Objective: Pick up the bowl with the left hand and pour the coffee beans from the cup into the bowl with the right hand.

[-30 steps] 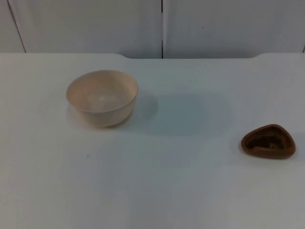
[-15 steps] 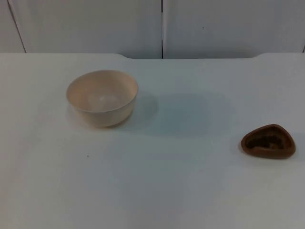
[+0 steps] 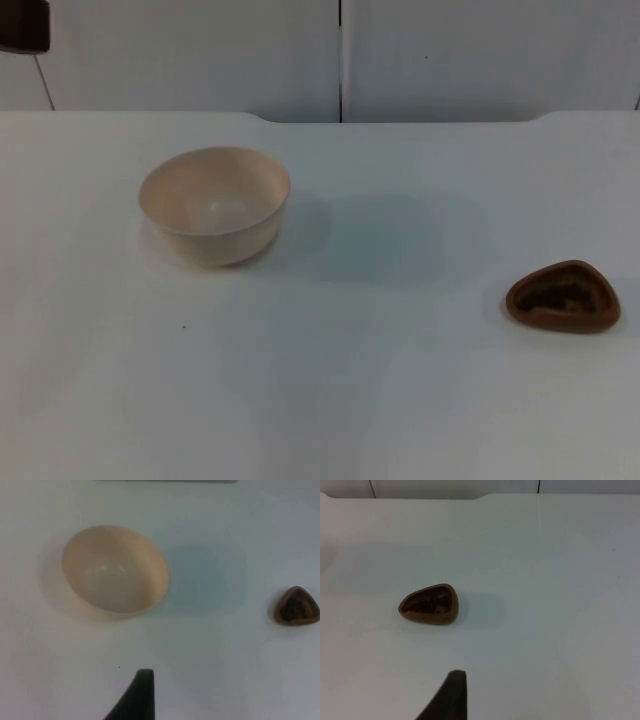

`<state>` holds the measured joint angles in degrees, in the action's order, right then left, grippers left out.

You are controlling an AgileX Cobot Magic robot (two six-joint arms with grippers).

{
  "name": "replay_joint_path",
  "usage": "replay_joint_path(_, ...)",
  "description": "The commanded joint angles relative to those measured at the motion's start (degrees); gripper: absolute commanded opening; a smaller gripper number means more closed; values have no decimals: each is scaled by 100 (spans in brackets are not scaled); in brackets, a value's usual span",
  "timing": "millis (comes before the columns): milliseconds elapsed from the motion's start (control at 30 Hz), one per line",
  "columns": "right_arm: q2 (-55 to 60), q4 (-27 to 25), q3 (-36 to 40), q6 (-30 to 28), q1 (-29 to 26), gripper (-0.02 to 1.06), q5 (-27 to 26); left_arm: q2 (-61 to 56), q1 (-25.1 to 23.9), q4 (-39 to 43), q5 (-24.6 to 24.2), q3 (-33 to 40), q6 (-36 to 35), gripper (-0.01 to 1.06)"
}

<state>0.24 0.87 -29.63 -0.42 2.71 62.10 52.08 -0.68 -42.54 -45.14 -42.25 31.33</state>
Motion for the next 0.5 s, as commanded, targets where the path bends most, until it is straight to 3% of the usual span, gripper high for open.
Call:
replay_joint_path(0,-24,28,4,-30,-36,105,-35,227,-10,-185,199,-33,138,99)
replay_joint_path(467,-24,28,4,-30,-36,105,-35,970,-10,-526,405,-36,539,99)
